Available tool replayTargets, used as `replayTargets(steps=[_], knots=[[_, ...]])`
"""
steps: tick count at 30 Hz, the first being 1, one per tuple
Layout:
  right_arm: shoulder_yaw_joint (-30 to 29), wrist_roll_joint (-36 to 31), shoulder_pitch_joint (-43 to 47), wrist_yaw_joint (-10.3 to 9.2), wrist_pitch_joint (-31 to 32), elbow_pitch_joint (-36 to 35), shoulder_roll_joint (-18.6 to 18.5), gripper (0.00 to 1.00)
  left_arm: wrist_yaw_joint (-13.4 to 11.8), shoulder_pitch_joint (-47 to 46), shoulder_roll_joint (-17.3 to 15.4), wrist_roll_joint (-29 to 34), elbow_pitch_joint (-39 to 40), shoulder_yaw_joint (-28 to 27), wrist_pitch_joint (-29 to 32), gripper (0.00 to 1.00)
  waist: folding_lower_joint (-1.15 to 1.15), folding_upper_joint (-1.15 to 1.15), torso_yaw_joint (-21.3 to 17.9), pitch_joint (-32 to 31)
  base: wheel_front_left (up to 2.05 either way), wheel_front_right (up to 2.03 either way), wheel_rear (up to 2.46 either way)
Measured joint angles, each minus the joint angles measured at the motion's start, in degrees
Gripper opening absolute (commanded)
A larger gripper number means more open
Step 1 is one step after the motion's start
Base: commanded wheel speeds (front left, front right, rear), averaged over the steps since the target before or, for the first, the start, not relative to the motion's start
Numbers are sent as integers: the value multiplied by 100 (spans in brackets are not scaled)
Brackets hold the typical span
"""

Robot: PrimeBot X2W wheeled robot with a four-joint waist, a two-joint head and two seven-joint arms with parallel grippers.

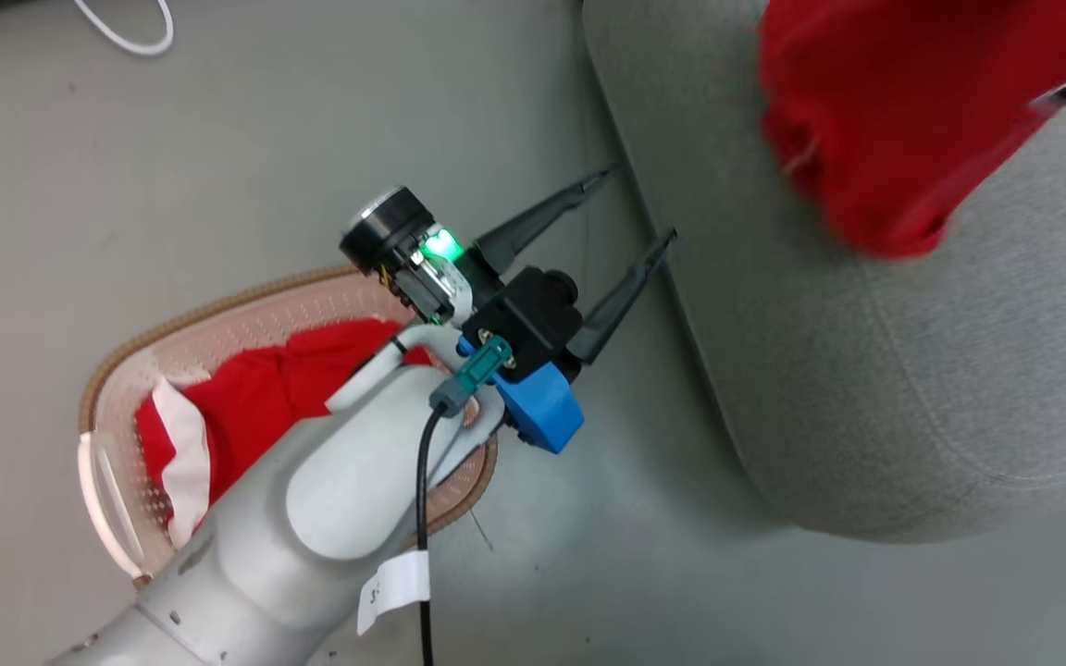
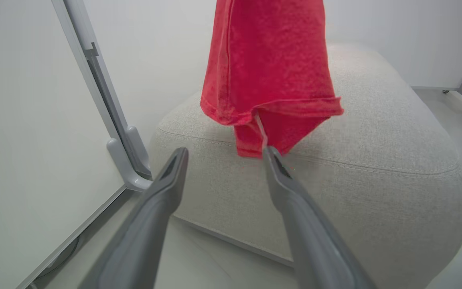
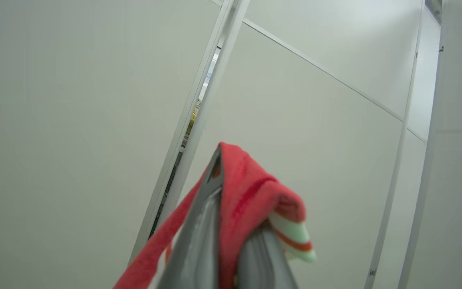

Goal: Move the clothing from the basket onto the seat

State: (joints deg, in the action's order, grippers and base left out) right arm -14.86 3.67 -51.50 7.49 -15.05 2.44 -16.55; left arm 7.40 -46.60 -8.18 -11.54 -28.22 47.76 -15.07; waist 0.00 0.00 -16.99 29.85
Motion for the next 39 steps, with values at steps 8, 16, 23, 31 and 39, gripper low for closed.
replayTargets(steps=[8, 16, 23, 31, 39], knots=[[-801, 148, -1350, 0, -8, 375, -1467, 0, 1, -353, -190, 119, 91, 10, 0, 100, 0, 0, 74, 844, 0, 0, 0], [-922, 126, -1315, 0, -9, 1136, -1726, 0, 0, -504, -353, 154, 155, 19, 11, 100, 1, 0, 35, 1337, 0, 0, 0], [-860, 12, -617, 0, -9, 1838, -1105, 0, -3, -542, -407, 153, 243, 70, 45, 100, 0, 0, -19, 1500, 0, 0, 0], [-804, -45, -75, 1, -9, 2640, -472, 0, -31, -555, -472, 145, 330, 110, 94, 100, 0, 0, 9, 1635, 0, 0, 0], [-813, 40, 81, 1, -8, 3155, -148, 100, -81, -593, -486, 92, 348, 129, 102, 100, 0, 0, 15, 1632, 0, 0, 0]])
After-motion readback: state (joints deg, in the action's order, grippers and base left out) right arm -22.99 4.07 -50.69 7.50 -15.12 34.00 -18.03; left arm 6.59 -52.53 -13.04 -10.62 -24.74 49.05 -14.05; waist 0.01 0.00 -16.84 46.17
